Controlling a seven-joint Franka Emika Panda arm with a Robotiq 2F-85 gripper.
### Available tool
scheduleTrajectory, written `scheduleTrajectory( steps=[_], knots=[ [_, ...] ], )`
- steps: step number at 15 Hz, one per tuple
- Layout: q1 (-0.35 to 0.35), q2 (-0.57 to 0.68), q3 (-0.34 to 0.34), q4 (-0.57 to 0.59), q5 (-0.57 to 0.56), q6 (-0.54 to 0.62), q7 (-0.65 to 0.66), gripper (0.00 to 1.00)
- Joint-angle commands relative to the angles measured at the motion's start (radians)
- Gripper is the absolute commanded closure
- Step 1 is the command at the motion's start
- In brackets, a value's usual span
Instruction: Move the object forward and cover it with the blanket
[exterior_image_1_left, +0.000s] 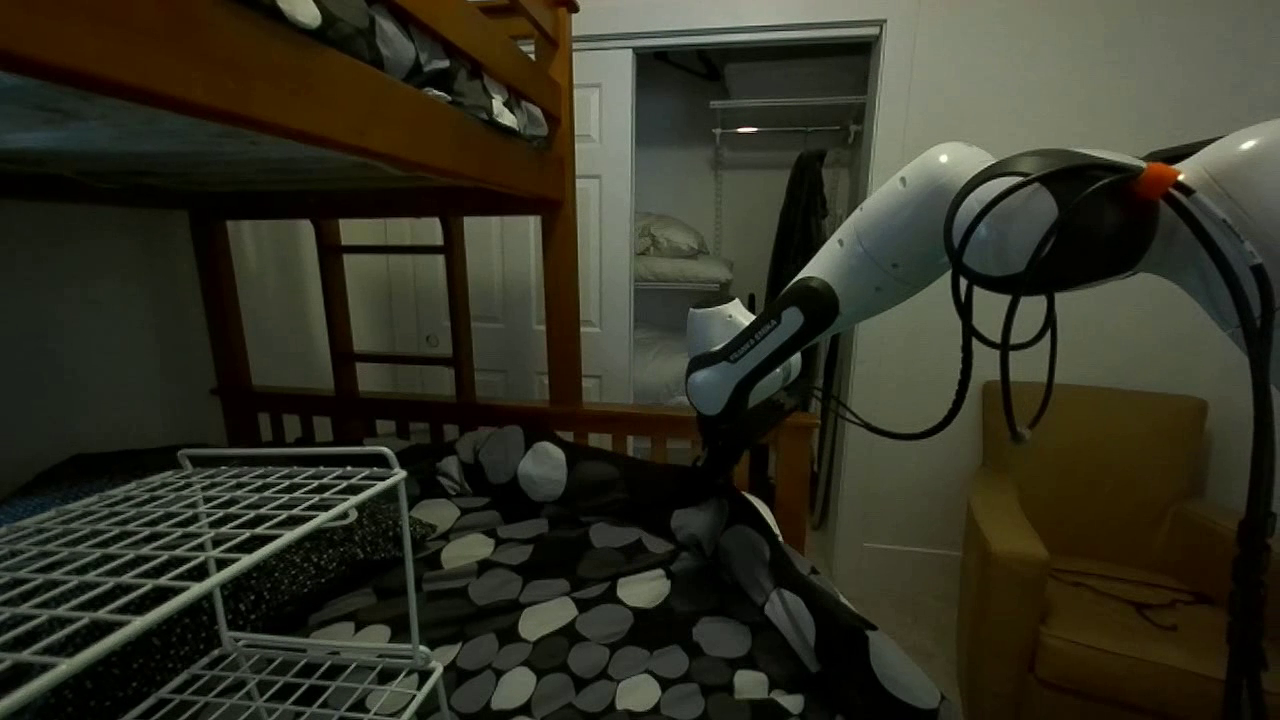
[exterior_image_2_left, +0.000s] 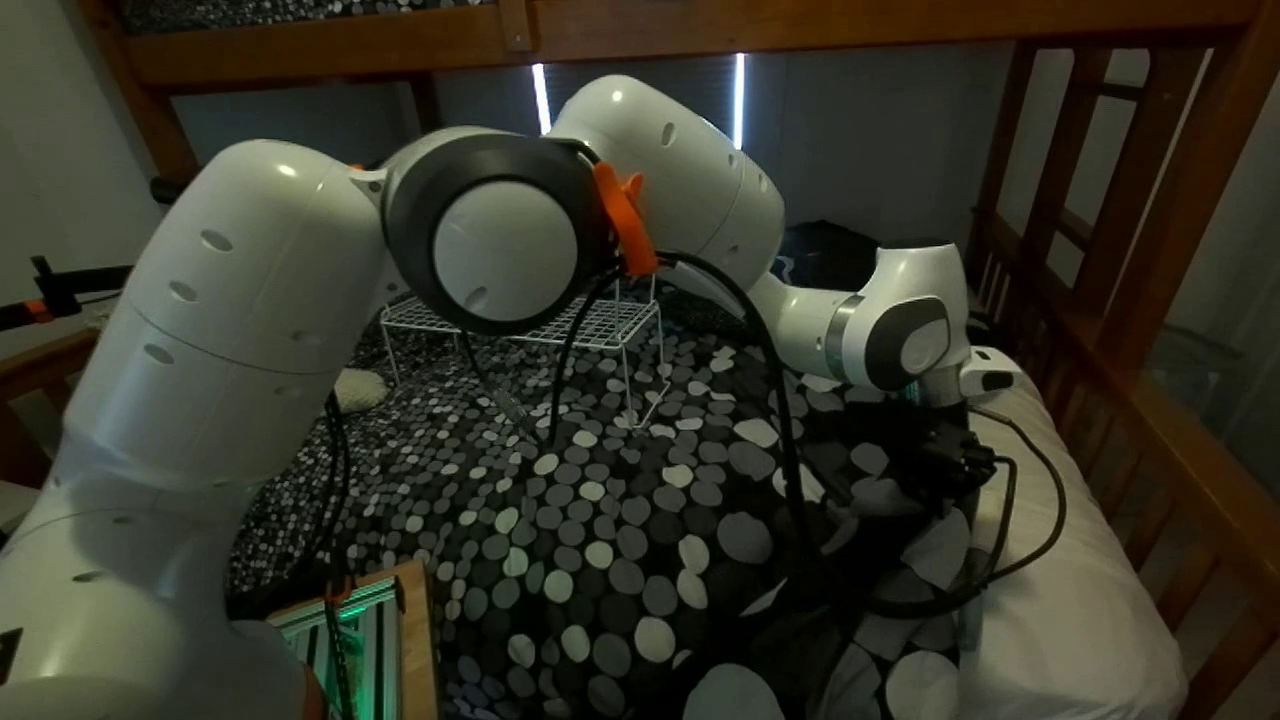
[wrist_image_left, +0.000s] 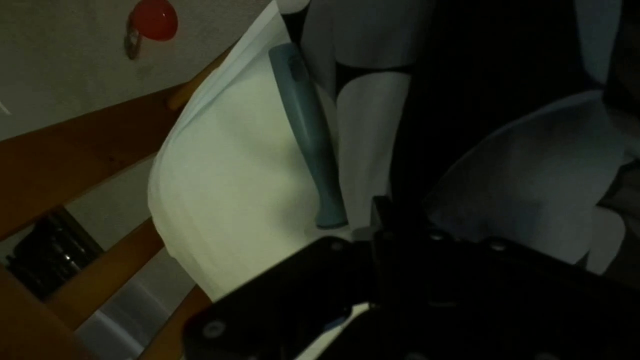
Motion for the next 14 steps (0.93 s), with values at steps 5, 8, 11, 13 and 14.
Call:
scheduleTrajectory(
  steps=[5, 8, 11, 13, 14],
  knots=[
    [-0.004, 0.000, 0.006, 0.004, -0.004, -0.003, 0.002, 0.96],
    [0.003, 0.042, -0.031, 0.048, -0.031, 0.009, 0.046, 0.99],
    [-0.014, 0.104, -0.063, 0.123, -0.039, 0.011, 0.053, 0.99],
    [-0.031, 0.156, -0.084, 0.192, -0.036, 0.015, 0.056, 0.99],
    [-0.032, 0.179, -0.100, 0.222, -0.039, 0.021, 0.071, 0.99]
  ],
)
